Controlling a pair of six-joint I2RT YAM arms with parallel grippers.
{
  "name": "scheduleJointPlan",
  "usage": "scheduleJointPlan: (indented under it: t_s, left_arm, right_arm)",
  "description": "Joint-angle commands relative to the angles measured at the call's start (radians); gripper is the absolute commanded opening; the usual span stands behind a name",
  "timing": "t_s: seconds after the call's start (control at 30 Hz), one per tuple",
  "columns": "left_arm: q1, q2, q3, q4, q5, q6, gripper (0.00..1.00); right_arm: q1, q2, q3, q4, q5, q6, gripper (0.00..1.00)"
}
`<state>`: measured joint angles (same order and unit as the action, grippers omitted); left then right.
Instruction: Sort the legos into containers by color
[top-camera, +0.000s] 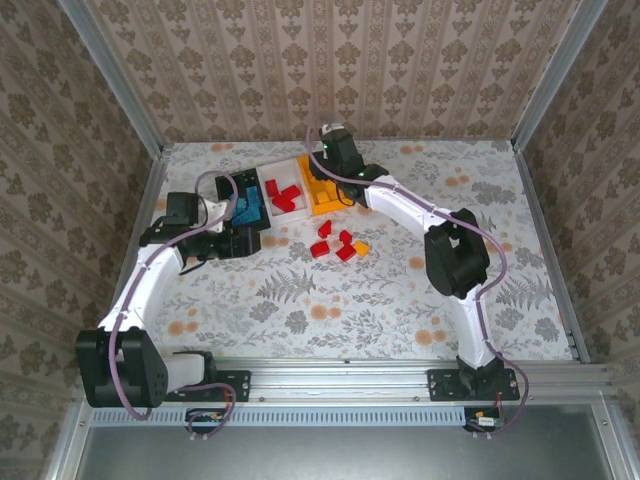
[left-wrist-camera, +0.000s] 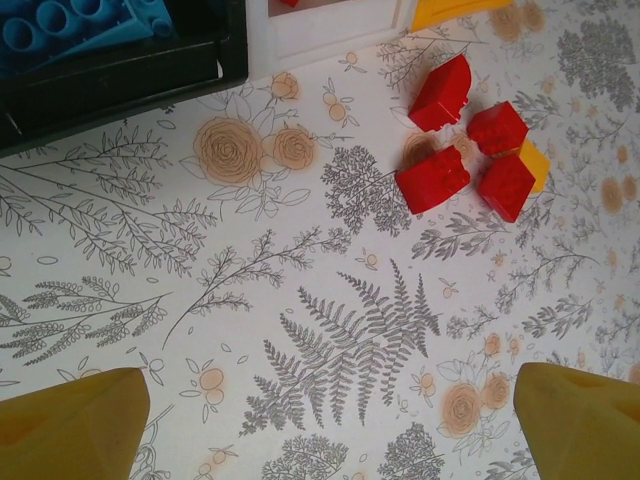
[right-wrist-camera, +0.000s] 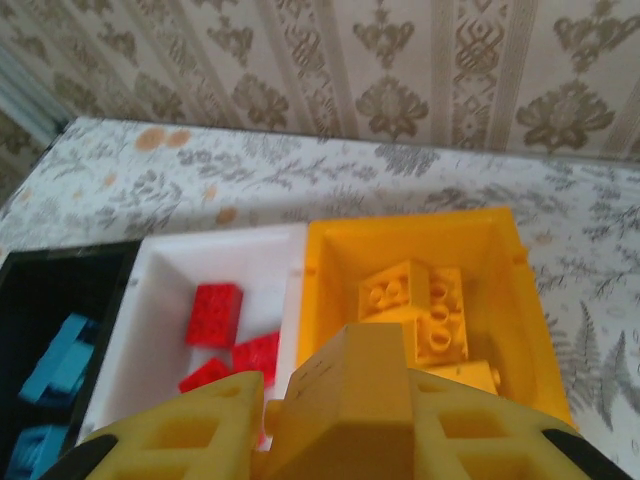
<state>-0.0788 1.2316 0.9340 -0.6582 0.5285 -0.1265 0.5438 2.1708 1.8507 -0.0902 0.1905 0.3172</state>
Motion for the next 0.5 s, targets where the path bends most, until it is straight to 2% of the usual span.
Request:
scheduleJointPlan:
  t_s: [0.0, 0.47]
  left_arm:
    - [-0.016, 0.008, -0.012, -0.011, -0.013, 0.023, 0.96]
    - [-0.036, 0.037, -0.008, -0.026, -0.047, 0.037, 0.96]
  right_arm:
    - [-0.011, 0.075, 0.039, 0.099, 0.091, 0.008, 0.34]
    - [-0.028, 0.222, 0.055, 0.178, 0.078, 0.031, 0.34]
